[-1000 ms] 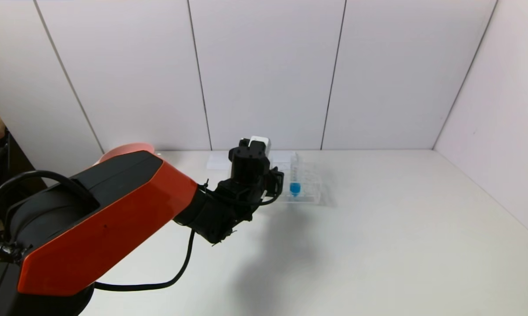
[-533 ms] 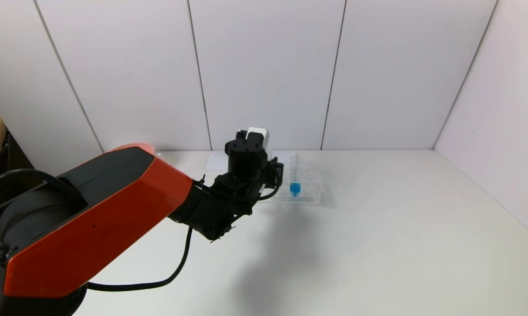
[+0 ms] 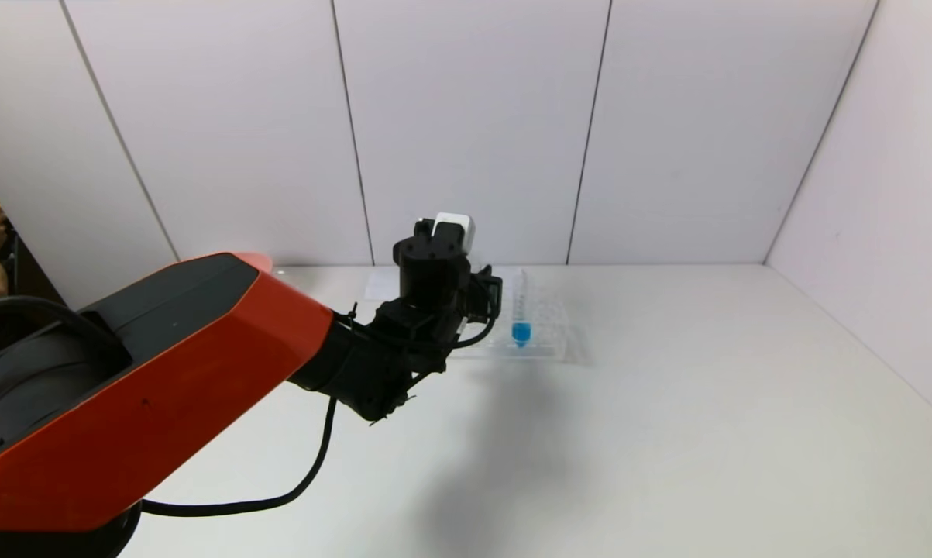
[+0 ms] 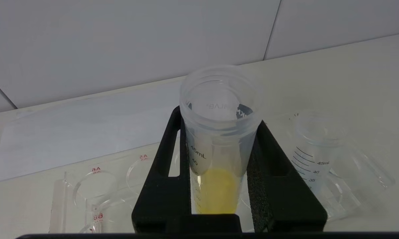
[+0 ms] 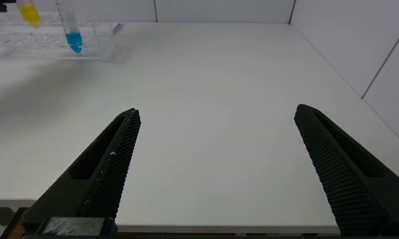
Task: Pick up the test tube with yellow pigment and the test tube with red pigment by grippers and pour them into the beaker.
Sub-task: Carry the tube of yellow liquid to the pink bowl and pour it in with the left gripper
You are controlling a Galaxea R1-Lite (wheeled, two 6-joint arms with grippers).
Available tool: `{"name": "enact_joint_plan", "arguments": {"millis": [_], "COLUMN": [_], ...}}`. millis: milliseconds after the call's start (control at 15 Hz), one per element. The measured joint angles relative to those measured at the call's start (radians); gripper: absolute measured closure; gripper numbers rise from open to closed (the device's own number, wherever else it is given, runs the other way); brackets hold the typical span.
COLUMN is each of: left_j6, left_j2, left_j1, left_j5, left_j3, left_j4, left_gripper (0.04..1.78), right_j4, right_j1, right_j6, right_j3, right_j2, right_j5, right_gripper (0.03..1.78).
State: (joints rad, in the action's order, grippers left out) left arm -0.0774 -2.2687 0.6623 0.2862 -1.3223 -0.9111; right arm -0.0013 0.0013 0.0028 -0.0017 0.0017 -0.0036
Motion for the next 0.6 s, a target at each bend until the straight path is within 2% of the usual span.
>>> {"name": "enact_joint_plan", "arguments": {"millis": [600], "left_j6": [0.028], "left_j2": [0.032], "left_j1": [0.000], "left_j5": [0.002], "left_j3": [-0.003], "left_j4": [-0.001], "left_gripper": [1.33], "right_j4": [0.000], "right_j1": [0.000], "right_j6": [0.000], "right_j3": [0.000], "right_j2": [0.000], "right_j5": [0.000], "right_gripper": [0.11]}}
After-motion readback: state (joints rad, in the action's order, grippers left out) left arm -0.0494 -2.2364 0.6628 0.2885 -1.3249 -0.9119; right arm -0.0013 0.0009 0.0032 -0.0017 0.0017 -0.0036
